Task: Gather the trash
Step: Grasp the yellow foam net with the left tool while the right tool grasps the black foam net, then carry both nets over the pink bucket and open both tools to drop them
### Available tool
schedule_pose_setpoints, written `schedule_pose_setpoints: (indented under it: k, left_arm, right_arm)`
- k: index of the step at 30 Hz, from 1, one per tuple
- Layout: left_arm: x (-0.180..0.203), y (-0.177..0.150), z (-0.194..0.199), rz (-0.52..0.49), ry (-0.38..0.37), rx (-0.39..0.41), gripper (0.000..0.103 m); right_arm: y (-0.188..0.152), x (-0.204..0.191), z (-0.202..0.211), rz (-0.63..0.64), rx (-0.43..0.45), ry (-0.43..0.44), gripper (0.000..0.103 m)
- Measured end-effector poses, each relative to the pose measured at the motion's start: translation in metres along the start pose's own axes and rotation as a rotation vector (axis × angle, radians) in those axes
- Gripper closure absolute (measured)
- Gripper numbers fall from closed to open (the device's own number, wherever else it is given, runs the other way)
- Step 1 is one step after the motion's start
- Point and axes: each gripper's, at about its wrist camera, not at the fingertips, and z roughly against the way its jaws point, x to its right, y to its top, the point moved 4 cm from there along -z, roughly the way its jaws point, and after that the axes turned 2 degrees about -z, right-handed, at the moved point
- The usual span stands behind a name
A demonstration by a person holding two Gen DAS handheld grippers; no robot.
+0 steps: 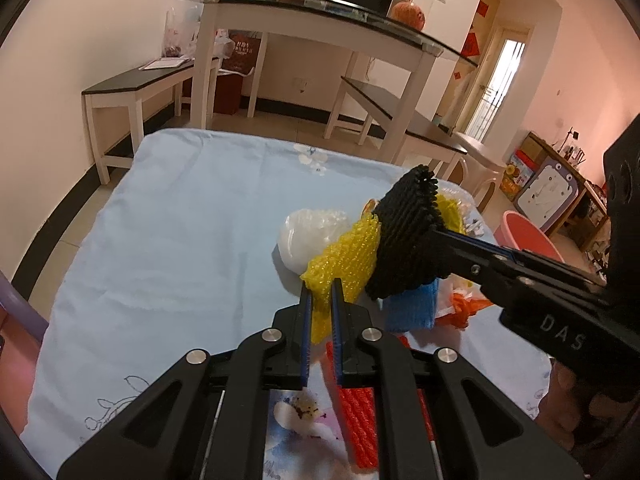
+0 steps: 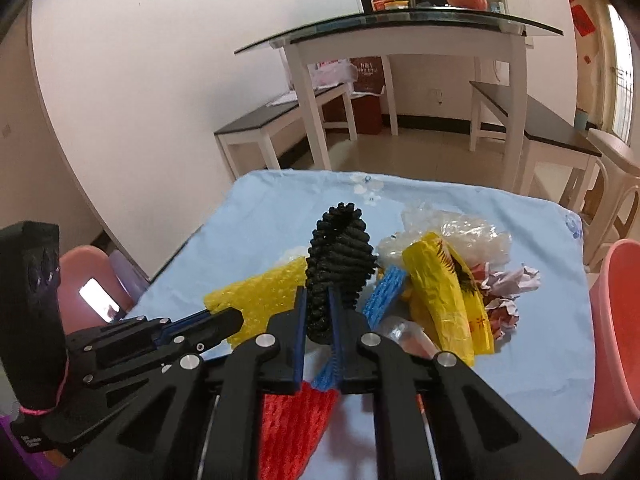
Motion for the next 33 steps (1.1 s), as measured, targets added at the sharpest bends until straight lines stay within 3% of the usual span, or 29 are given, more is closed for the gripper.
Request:
schedule_pose_setpoints:
  k: [6, 17, 25, 33]
  left_arm:
    - [0.006, 0.007, 0.022, -0.006, -0.011, 0.050, 0.095]
    - [0.032, 0.024, 0.055, -0.034, -0.030, 0.136, 0.095]
    - [0.068, 0.036, 0.059, -0.062, -0.084, 0.164, 0.095]
    - [0.126, 0.040, 0.038, -0.111, -0.167, 0.125, 0.095]
  right_arm:
    - [0.014, 0.000, 0.037, -0.014, 0.091, 0.055, 0.094]
    - [0.028, 0.018, 0.091, -0.054, 0.212, 0.034, 0.093]
    - [0.023, 0.048, 0.120, -0.100, 0.269, -0.030, 0.093]
    - [0.012, 0.103, 0.152, -0.174, 0.317, -0.121, 0.093]
